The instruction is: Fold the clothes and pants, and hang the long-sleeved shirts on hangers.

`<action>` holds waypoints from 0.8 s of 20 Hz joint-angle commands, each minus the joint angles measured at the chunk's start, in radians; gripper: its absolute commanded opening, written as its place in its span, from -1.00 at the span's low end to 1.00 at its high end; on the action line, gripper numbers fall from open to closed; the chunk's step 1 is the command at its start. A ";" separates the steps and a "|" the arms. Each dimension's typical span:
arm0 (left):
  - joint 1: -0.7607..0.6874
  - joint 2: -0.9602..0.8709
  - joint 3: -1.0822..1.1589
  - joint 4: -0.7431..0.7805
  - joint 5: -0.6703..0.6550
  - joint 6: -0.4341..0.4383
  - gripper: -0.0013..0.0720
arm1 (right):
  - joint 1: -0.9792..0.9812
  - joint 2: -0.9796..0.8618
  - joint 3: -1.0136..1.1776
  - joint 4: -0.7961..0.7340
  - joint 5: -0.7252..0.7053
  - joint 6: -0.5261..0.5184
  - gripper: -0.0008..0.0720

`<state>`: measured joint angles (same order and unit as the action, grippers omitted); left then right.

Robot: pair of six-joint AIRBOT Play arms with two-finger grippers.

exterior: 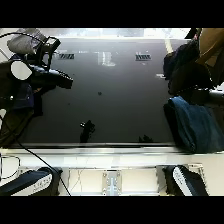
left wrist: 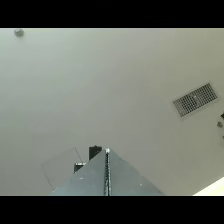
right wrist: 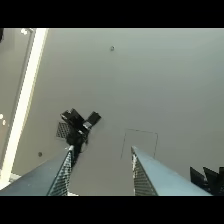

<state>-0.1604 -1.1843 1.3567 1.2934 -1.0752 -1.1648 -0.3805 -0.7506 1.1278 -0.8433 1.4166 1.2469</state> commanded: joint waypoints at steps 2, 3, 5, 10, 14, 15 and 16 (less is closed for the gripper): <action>0.000 -0.001 0.000 0.000 0.000 0.000 -0.95 | 0.001 0.000 0.001 0.000 0.000 0.000 0.18; 0.000 -0.001 0.000 0.000 0.000 0.000 -0.95 | 0.001 0.000 0.001 0.000 0.000 0.000 0.17; 0.000 -0.001 0.000 0.000 -0.001 -0.001 -0.95 | 0.001 0.000 0.001 0.000 0.000 0.000 0.17; 0.049 -0.011 0.001 0.318 0.162 -0.235 0.28 | 0.001 0.000 0.022 -0.079 -0.101 -0.364 0.18; 0.263 -0.055 0.001 0.510 0.201 -0.420 0.48 | 0.001 0.000 0.036 -0.077 -0.272 -0.457 0.18; 0.333 -0.076 0.001 0.491 0.183 -0.486 0.49 | 0.001 0.000 0.036 -0.077 -0.303 -0.457 0.18; 0.397 -0.095 0.001 0.452 0.171 -0.547 0.73 | 0.001 0.000 0.036 -0.077 -0.331 -0.457 0.17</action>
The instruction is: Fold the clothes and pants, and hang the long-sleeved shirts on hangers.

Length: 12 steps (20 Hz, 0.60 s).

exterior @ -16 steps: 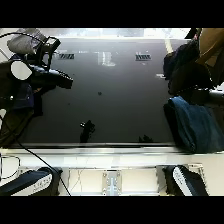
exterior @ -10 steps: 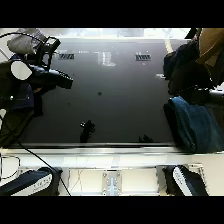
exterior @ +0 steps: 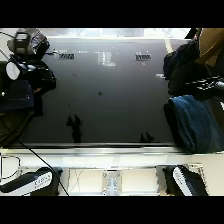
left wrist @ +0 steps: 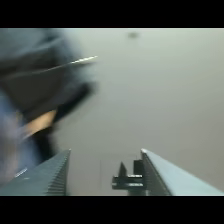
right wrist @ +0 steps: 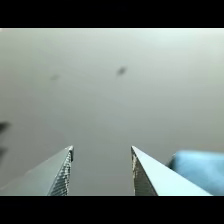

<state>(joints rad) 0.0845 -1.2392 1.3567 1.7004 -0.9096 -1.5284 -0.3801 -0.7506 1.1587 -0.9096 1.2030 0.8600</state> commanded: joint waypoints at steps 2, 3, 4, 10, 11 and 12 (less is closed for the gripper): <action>0.284 -0.081 0.001 -0.111 -0.001 -0.246 0.92 | 0.000 -0.003 0.005 0.007 -0.290 -0.064 0.17; 0.348 -0.104 0.001 -0.205 -0.007 -0.246 0.92 | 0.000 0.001 0.005 0.029 -0.347 -0.029 0.17; 0.403 -0.126 0.000 -0.292 -0.029 -0.246 0.92 | 0.000 0.003 0.010 0.055 -0.363 0.014 0.18; 0.608 -0.180 -0.057 -0.515 -0.111 -0.219 0.92 | 0.000 0.002 0.038 0.116 -0.299 0.030 0.18; 0.623 -0.173 -0.085 -0.547 -0.116 -0.216 0.92 | 0.000 0.002 0.038 0.122 -0.287 0.030 0.18; 0.632 -0.161 -0.120 -0.594 -0.116 -0.195 0.91 | 0.000 0.002 0.038 0.129 -0.270 0.030 0.18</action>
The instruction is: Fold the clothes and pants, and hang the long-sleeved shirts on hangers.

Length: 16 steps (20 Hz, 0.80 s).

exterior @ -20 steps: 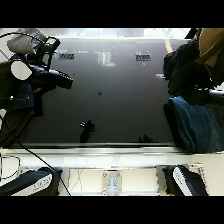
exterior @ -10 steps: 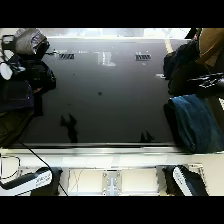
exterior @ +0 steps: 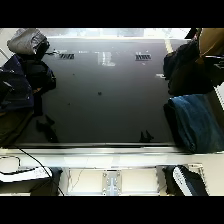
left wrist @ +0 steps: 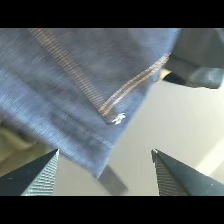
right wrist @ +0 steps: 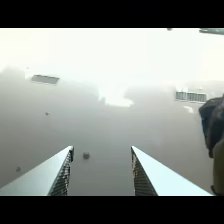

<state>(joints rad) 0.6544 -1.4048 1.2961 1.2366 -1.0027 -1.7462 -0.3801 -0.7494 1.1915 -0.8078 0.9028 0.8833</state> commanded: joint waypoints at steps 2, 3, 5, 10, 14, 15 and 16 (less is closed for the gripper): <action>0.070 0.040 -0.161 -0.216 0.035 0.026 0.89 | 0.000 0.001 0.005 0.029 0.070 0.008 0.18; 0.072 0.060 -0.217 -0.249 0.103 0.026 0.89 | 0.000 0.001 0.005 0.029 0.095 0.019 0.18; 0.072 0.082 -0.296 -0.261 0.188 0.026 0.89 | 0.000 0.000 0.006 0.027 0.154 0.024 0.17; 0.083 0.082 -0.344 -0.288 0.225 0.051 0.89 | 0.000 0.001 0.006 0.030 0.238 0.025 0.18; 0.083 0.047 -0.344 -0.314 0.364 0.052 0.89 | 0.000 0.000 0.008 0.048 0.256 0.026 0.17; 0.082 0.026 -0.344 -0.323 0.366 0.052 0.89 | 0.000 0.000 0.008 0.067 0.257 0.026 0.17; 0.080 -0.003 -0.344 -0.341 0.356 0.053 0.89 | 0.000 0.000 0.008 0.085 0.256 0.026 0.18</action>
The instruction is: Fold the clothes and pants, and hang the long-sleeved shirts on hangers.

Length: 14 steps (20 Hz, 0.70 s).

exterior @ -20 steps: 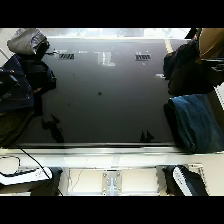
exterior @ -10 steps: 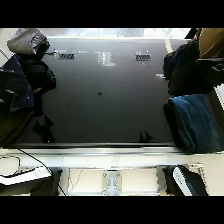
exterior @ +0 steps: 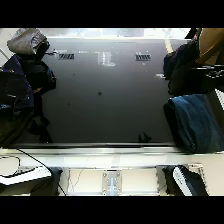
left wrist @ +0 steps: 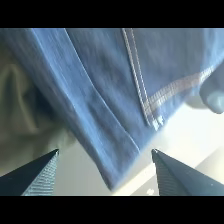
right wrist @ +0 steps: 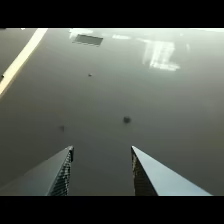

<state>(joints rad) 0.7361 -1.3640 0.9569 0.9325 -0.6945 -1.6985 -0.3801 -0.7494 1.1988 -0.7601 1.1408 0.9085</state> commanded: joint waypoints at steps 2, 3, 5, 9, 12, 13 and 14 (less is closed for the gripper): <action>-0.007 -0.095 -0.005 -0.121 0.058 0.068 0.89 | 0.000 0.000 0.001 0.071 0.018 0.000 0.17; -0.007 -0.113 -0.005 -0.212 0.084 0.123 0.89 | 0.000 0.001 0.001 0.090 0.020 0.000 0.17; -0.007 -0.126 -0.005 -0.451 0.126 0.335 0.79 | 0.000 0.000 0.001 0.130 0.020 0.000 0.17; -0.007 -0.126 -0.004 -0.820 0.153 0.698 -0.95 | 0.000 0.000 0.001 0.149 0.018 0.001 0.17; -0.005 -0.114 0.002 -0.932 -0.043 0.861 -0.95 | 0.000 0.001 0.002 0.177 0.011 0.077 0.17; -0.010 -0.093 0.004 -0.951 -0.139 0.954 -0.95 | 0.000 0.000 0.013 0.180 0.013 0.092 0.17; -0.019 -0.057 0.004 -0.960 -0.232 1.017 -0.96 | 0.000 0.000 0.031 0.179 0.017 0.097 0.17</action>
<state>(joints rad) 0.7258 -1.4624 0.9573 0.1085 -0.7006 -0.9325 -0.3801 -0.7494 1.2095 -0.6010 1.1564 0.9592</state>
